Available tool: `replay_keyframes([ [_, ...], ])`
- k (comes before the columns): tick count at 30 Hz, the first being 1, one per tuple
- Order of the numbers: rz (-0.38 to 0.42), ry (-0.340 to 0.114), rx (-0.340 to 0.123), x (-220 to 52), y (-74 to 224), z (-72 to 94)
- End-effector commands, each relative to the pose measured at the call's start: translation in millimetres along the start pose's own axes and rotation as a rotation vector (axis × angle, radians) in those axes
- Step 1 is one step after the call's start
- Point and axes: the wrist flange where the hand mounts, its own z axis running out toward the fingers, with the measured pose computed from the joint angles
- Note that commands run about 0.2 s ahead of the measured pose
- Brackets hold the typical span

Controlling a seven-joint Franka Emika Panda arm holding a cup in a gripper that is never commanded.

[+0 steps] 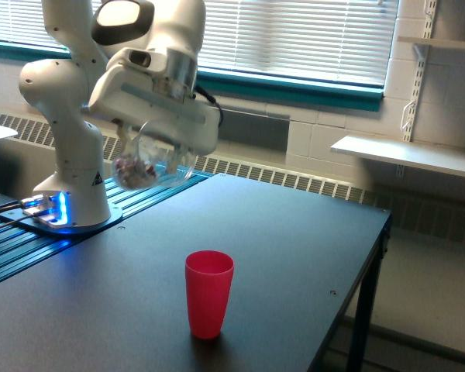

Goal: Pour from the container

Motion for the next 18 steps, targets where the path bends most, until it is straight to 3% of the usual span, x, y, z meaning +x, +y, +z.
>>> replay_keyframes([
  [1,-0.004,0.032,-0.012,-11.8,-10.1,13.0],
  [6,0.029,0.013,-0.030,-21.0,-15.0,21.7],
  [18,-0.024,0.056,-0.056,-52.7,-45.0,22.7],
])
